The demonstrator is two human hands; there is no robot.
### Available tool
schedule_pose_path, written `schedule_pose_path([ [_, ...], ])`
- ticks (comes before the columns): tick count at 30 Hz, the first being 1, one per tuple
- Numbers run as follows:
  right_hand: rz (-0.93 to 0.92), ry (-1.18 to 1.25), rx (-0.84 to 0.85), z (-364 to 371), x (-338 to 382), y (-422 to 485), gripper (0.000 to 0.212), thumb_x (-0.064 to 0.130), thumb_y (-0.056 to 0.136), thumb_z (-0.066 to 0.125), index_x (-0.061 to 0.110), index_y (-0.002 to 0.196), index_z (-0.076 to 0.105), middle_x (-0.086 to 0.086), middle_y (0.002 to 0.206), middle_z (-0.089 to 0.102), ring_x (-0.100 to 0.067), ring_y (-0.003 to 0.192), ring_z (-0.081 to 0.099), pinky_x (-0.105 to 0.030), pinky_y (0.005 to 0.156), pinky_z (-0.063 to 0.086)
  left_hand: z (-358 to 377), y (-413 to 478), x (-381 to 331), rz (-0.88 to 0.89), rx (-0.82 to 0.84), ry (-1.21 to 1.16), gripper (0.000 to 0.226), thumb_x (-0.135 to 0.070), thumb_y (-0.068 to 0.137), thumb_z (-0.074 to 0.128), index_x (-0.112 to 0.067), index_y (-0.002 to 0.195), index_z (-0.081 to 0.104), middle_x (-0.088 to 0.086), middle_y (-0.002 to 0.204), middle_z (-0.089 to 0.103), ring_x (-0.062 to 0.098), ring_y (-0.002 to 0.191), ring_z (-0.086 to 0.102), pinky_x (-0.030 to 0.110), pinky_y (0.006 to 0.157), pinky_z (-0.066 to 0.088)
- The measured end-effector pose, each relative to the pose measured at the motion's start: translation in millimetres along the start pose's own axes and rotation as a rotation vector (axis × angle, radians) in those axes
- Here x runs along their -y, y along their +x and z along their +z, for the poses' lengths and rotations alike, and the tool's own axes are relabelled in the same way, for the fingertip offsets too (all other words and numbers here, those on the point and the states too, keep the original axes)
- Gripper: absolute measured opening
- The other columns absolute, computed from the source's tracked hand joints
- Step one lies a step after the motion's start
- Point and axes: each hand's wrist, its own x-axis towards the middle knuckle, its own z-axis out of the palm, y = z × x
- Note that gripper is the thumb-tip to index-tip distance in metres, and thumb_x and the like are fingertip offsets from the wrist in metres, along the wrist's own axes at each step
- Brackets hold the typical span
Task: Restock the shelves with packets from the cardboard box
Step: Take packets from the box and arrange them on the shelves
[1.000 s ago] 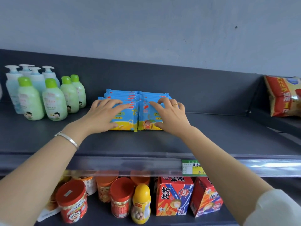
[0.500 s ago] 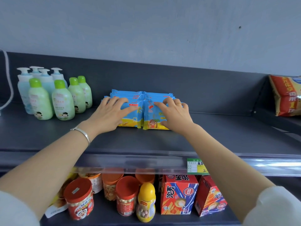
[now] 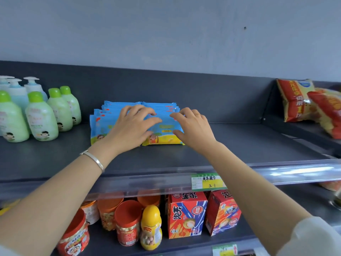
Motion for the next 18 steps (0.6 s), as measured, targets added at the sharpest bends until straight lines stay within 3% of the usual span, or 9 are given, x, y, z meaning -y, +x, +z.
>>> schedule_pose_path([
  [6, 0.119, -0.008, -0.183, -17, -64, -67, 0.026, 0.025, 0.079, 0.068, 0.013, 0.101, 0.066, -0.007, 0.090, 0.064, -0.034, 0.081, 0.060, -0.037, 0.065, 0.045, 14, 47, -95, 0.103, -0.082, -0.140, 0.025, -0.022, 0.072, 0.063, -0.020, 0.097, 0.068, -0.001, 0.094, 0.067, 0.027, 0.088, 0.062, 0.039, 0.076, 0.046],
  [9, 0.205, -0.057, -0.162, -33, -106, -116, 0.025, 0.026, 0.081, 0.069, 0.013, 0.102, 0.066, -0.008, 0.092, 0.066, -0.035, 0.083, 0.061, -0.039, 0.068, 0.047, 23, 67, -153, 0.120, -0.077, -0.230, 0.025, -0.018, 0.075, 0.065, -0.017, 0.099, 0.067, 0.001, 0.093, 0.067, 0.029, 0.085, 0.063, 0.040, 0.072, 0.047],
  [14, 0.349, -0.107, -0.154, -61, -176, -219, 0.025, 0.027, 0.080, 0.061, 0.013, 0.100, 0.065, -0.006, 0.089, 0.065, -0.034, 0.081, 0.061, -0.040, 0.066, 0.050, 27, 90, -270, 0.231, -0.108, -0.369, 0.027, -0.024, 0.079, 0.047, -0.016, 0.095, 0.067, 0.002, 0.087, 0.067, 0.029, 0.078, 0.063, 0.038, 0.065, 0.048],
  [18, 0.467, -0.142, -0.024, -69, -222, -312, 0.027, 0.031, 0.080, 0.058, 0.014, 0.099, 0.065, -0.006, 0.090, 0.064, -0.033, 0.083, 0.061, -0.040, 0.066, 0.050, 30, 94, -373, 0.335, -0.098, -0.481, 0.028, -0.026, 0.081, 0.044, -0.016, 0.093, 0.068, 0.001, 0.086, 0.067, 0.028, 0.080, 0.063, 0.036, 0.068, 0.048],
])
